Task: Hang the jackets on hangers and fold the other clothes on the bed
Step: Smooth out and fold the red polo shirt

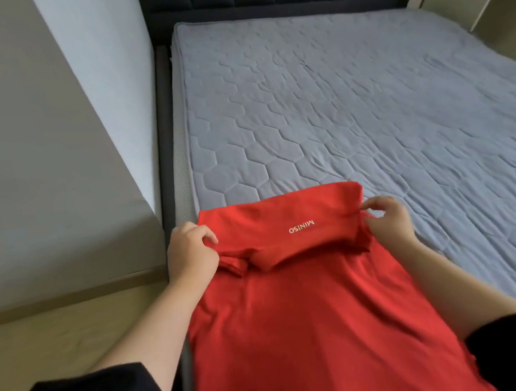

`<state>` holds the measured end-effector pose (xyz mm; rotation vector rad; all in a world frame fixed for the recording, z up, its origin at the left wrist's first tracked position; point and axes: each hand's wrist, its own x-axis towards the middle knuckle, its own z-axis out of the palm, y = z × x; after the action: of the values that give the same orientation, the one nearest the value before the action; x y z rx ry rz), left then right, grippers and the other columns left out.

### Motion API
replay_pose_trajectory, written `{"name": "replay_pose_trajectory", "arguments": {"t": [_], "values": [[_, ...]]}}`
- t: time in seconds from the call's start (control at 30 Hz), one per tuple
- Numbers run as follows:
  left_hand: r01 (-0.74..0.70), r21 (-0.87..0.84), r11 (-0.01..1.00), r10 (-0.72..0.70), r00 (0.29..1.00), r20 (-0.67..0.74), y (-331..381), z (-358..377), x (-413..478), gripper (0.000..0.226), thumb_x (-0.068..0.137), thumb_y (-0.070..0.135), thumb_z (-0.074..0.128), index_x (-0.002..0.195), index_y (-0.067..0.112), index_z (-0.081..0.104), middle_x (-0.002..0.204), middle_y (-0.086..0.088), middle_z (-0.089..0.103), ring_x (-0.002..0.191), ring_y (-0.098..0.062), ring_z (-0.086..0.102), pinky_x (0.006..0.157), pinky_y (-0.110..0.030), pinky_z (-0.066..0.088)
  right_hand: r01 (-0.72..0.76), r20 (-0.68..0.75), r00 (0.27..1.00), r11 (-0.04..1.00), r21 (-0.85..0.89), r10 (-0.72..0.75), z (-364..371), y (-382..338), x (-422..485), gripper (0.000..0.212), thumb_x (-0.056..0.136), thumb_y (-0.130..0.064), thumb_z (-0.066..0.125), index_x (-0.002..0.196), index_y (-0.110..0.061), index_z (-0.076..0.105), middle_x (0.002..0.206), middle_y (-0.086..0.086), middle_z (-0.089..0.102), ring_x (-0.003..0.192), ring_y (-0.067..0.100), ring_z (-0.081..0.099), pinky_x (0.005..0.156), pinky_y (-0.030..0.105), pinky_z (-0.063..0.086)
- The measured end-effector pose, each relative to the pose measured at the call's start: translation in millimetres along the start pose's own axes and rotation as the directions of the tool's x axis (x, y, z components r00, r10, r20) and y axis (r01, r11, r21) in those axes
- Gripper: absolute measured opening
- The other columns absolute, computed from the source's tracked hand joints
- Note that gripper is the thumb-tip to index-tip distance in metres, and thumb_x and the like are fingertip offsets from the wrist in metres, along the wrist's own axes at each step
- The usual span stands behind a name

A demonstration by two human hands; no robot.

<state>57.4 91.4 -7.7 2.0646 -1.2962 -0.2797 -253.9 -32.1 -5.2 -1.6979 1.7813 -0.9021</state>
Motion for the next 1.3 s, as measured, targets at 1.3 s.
{"name": "replay_pose_trajectory", "arguments": {"t": [1.3], "values": [[0.543,0.012,0.84,-0.539,0.831,0.138,3,19,36,0.054,0.092,0.047,0.048,0.116,0.0,0.06,0.118,-0.02,0.061,0.111,-0.037,0.056,0.089,-0.038,0.044,-0.425,0.068,0.905,0.901,0.085,0.42,14,-5,40,0.042,0.089,-0.047,0.056,0.078,-0.007,0.056,0.077,0.011,0.056,0.072,0.025,0.052,0.066,0.032,0.041]]}}
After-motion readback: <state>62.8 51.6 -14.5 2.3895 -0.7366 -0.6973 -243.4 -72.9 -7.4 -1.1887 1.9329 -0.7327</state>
